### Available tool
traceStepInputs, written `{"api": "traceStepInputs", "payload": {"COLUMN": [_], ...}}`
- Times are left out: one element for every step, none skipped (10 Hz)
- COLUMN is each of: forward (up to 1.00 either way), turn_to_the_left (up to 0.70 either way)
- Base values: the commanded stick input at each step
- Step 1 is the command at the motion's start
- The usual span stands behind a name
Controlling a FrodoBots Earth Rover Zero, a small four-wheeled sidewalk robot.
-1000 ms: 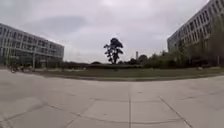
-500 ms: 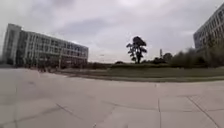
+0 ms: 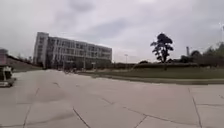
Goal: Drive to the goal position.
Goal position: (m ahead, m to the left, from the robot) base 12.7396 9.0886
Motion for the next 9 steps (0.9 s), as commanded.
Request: {"api": "traceStepInputs", "payload": {"forward": [0.7, 0.7, 0.7, 0.7, 0.7, 0.7, 0.7, 0.7, 0.7], "turn_to_the_left": [0.0, 0.17, 0.35, 0.35, 0.35, 0.35, 0.35, 0.35, 0.35]}}
